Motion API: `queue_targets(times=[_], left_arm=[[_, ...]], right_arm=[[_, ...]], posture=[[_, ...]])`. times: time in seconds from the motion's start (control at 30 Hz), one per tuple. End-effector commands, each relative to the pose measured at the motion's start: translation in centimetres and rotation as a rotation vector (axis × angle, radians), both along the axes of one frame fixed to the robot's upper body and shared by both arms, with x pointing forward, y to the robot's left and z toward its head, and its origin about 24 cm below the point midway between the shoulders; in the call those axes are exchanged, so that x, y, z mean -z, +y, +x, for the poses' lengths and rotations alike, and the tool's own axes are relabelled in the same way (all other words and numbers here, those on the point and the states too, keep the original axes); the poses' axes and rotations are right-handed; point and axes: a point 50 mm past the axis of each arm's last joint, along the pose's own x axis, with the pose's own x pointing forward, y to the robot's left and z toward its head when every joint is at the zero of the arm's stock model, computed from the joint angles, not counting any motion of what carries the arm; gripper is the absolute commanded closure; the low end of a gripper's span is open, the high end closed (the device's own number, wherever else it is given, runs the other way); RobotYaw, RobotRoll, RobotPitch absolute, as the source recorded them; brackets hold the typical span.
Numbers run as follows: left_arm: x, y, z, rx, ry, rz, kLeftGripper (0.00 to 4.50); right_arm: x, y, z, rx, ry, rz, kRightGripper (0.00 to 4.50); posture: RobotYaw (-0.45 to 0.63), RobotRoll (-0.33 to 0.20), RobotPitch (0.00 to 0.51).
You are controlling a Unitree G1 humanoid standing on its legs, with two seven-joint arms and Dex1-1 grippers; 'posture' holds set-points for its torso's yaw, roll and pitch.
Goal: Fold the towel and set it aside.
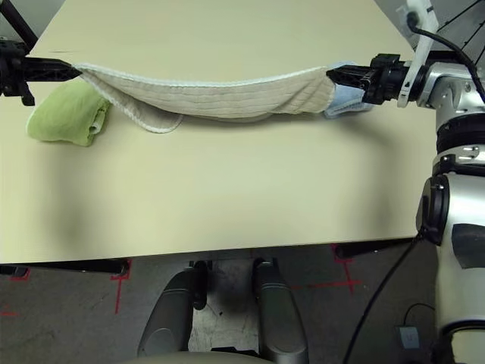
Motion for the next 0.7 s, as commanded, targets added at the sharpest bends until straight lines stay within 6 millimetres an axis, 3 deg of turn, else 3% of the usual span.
queue_targets(times=[0.03, 0.1, 0.17, 0.23, 0.3, 0.37, 0.47, 0.57, 0.7], left_arm=[[-0.5, 1.1, 1.6, -0.278, -0.215, 0.024, 4.45], [-1.4, 1.3, 2.2, -0.423, -0.391, 0.033, 4.45], [-3.8, 0.6, 2.2, -0.489, -0.631, -0.034, 4.45], [-7.4, -0.6, 1.0, -0.468, -0.902, -0.199, 4.45], [-8.9, -1.3, 0.4, -0.400, -0.990, -0.331, 4.45], [-7.3, -1.7, 1.1, -0.321, -0.907, -0.278, 4.45], [0.0, -0.8, 2.9, -0.186, -0.459, -0.051, 4.45], [5.8, 0.7, 1.8, -0.031, -0.028, 0.138, 4.45], [8.8, 2.4, 0.1, 0.006, 0.226, 0.249, 4.45]], right_arm=[[-1.8, 0.6, 1.3, 0.219, -0.219, -0.039, 4.50], [-3.7, 1.2, 1.6, 0.355, -0.391, 0.014, 4.50], [-6.3, 1.6, 1.2, 0.428, -0.581, 0.143, 4.50], [-8.8, 1.4, 0.1, 0.477, -0.745, 0.271, 4.50], [-9.5, 1.2, -0.3, 0.476, -0.797, 0.303, 4.50], [-7.7, 1.7, 0.2, 0.374, -0.726, 0.246, 4.50], [-3.3, 2.3, 1.1, 0.203, -0.535, 0.106, 4.50], [0.6, 2.5, 1.0, 0.045, -0.370, -0.080, 4.50], [5.2, 2.1, 0.2, -0.135, -0.145, -0.294, 4.50]], posture=[[0.05, 0.000, 0.276], [0.05, 0.000, 0.279], [0.05, 0.000, 0.282], [0.04, 0.000, 0.287], [0.03, 0.000, 0.289], [0.03, 0.000, 0.294], [0.02, 0.000, 0.298], [0.02, 0.000, 0.302], [0.02, 0.000, 0.303]])
